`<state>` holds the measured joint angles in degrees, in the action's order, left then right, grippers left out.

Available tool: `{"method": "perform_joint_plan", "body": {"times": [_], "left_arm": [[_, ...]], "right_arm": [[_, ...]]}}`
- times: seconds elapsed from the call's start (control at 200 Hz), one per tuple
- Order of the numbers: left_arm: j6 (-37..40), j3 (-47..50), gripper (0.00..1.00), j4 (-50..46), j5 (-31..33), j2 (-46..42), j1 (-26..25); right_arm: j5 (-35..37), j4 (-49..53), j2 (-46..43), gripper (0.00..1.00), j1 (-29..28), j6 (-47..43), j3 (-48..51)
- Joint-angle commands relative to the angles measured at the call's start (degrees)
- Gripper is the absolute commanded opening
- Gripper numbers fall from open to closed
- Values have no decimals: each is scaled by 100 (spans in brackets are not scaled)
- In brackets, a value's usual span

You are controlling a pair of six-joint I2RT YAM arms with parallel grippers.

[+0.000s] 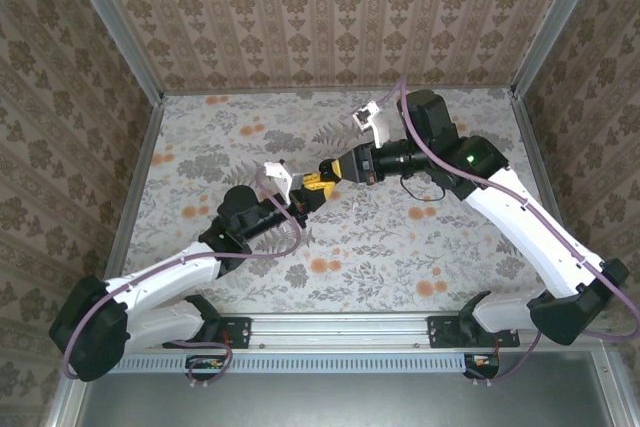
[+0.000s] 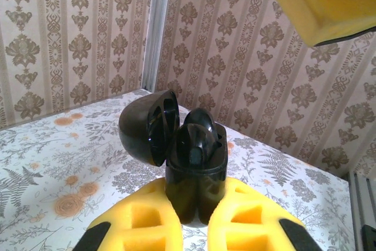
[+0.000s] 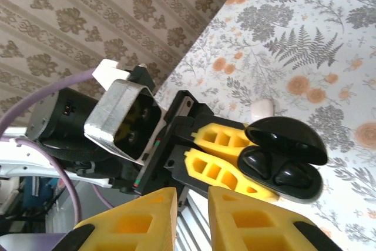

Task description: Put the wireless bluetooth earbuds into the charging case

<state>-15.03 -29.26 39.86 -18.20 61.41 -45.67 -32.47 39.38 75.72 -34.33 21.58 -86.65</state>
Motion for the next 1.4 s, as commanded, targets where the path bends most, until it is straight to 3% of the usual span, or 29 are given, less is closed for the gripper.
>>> {"method": "perform_joint_plan", "body": {"times": [0.0, 0.155, 0.24, 0.4, 0.565, 0.7, 0.95, 1.395], "left_arm": [[31, -138, 0, 55, -296, -107, 41], [174, -218, 0, -17, -728, -59, 85], [195, -283, 0, -29, -1004, -16, 113], [217, -460, 0, -35, -1462, 124, 135], [151, -537, 0, -8, -1698, 329, 146], [66, -604, 0, 22, -1727, 448, 154], [-143, -682, 0, 16, -1635, 624, 214], [-649, -757, 0, -4, -1399, 1024, 383]], "right_arm": [[437, 519, 85, 21, 11, -448, -214], [1070, 738, 107, 31, 72, -741, -339], [1027, 685, 144, 37, 263, -649, -323], [-197, 70, 344, 38, 705, 37, 23], [-1247, -738, 552, 41, 778, 692, 442], [-1761, -1010, 662, 42, 770, 902, 632], [-2056, -1002, 561, 39, 769, 894, 777], [-1824, -558, -138, 40, 774, 205, 797]]}}
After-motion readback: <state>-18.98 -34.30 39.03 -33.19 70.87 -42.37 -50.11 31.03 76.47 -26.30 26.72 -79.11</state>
